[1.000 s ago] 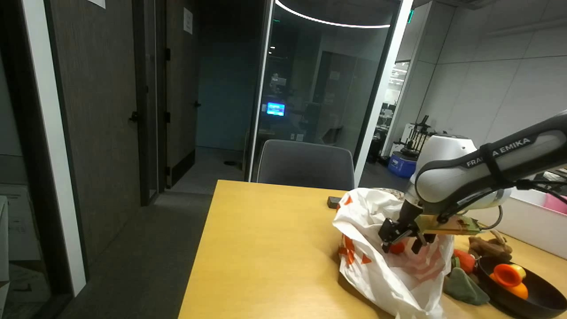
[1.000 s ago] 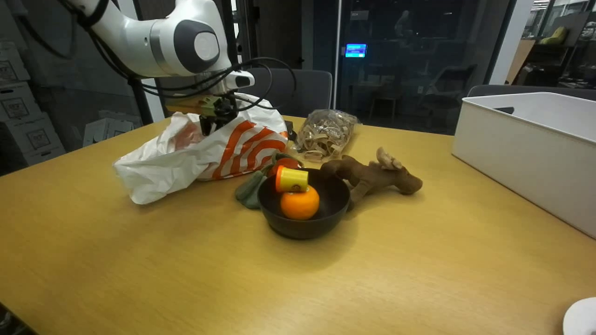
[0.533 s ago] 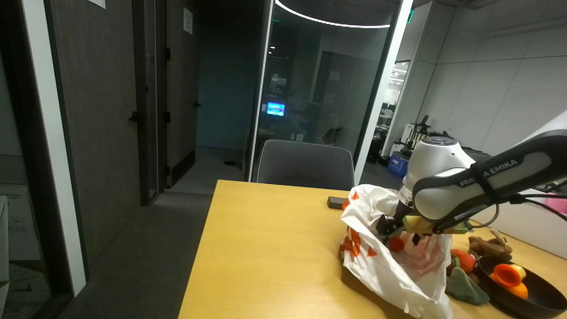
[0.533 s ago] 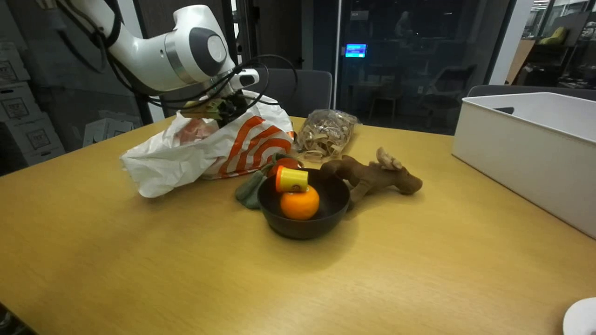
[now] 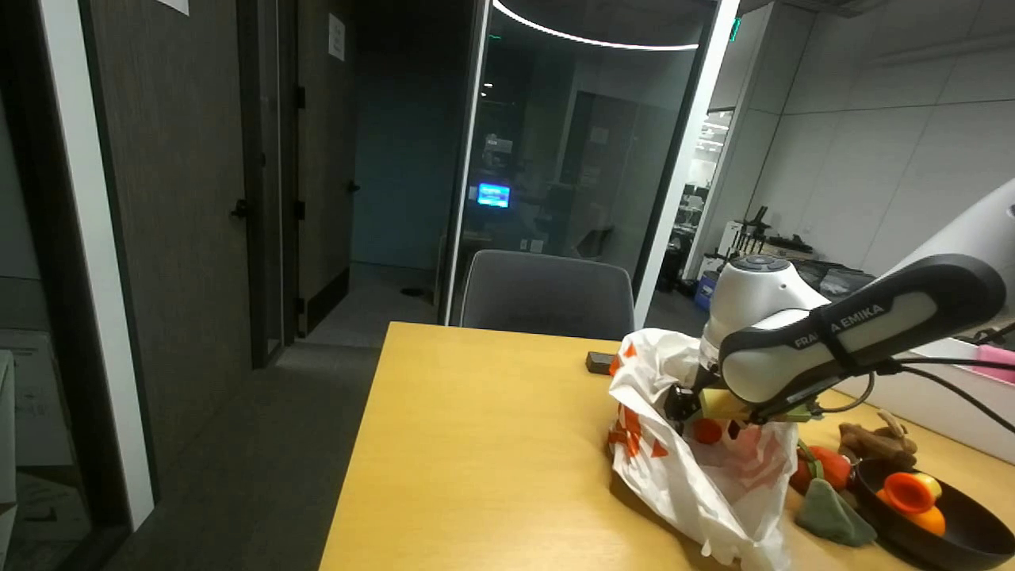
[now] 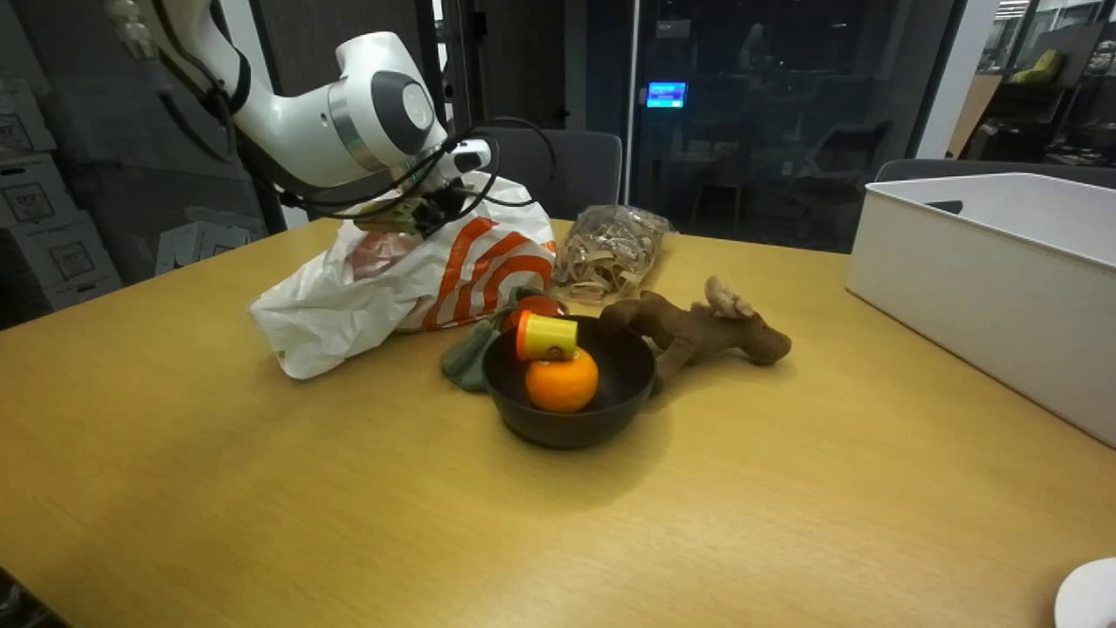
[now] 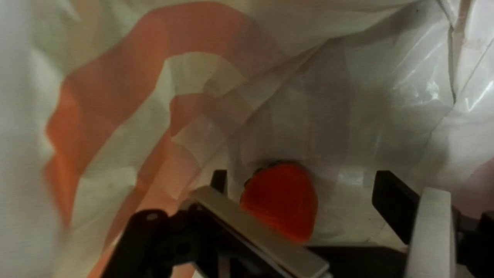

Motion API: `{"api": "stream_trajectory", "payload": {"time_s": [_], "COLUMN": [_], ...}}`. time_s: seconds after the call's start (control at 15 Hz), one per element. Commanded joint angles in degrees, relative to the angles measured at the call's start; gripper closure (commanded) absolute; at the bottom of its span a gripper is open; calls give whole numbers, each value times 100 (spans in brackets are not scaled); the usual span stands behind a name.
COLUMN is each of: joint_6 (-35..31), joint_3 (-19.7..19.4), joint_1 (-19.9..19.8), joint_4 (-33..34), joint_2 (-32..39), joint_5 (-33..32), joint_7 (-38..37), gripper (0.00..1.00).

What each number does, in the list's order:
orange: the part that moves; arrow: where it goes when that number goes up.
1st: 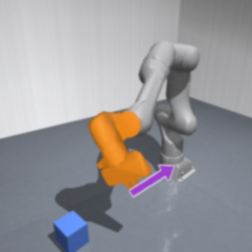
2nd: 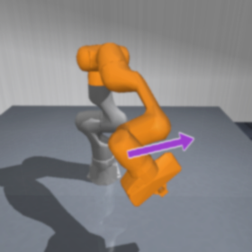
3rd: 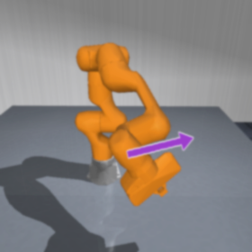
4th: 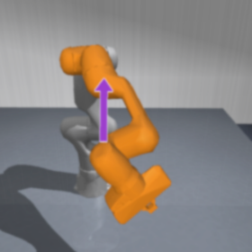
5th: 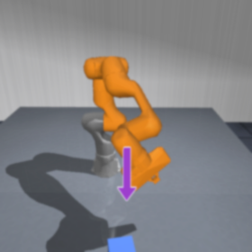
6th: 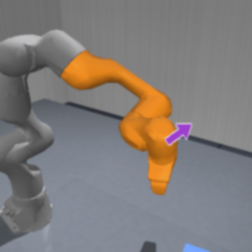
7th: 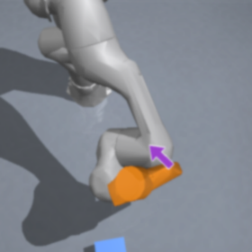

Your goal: Remove the fruits and container from the plastic and put them in the bowl.

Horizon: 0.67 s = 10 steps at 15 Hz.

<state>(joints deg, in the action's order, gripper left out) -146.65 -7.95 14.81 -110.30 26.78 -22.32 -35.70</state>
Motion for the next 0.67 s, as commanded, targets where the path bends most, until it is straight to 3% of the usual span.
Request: {"api": "stream_trajectory", "payload": {"time_s": [0.0,0.33,0.47,0.6], "joint_6": [-137,-15,17,34], "joint_3": [-381,-596,-586,-596], "joint_1": [274,403,402,430], "joint_4": [412,795,891,968], "joint_2": [280,650,771,830], "joint_5": [-305,-574,-559,-562], "joint_7": [-771,-1459,-1527,-1572], "gripper": [2,0,26,42]}}
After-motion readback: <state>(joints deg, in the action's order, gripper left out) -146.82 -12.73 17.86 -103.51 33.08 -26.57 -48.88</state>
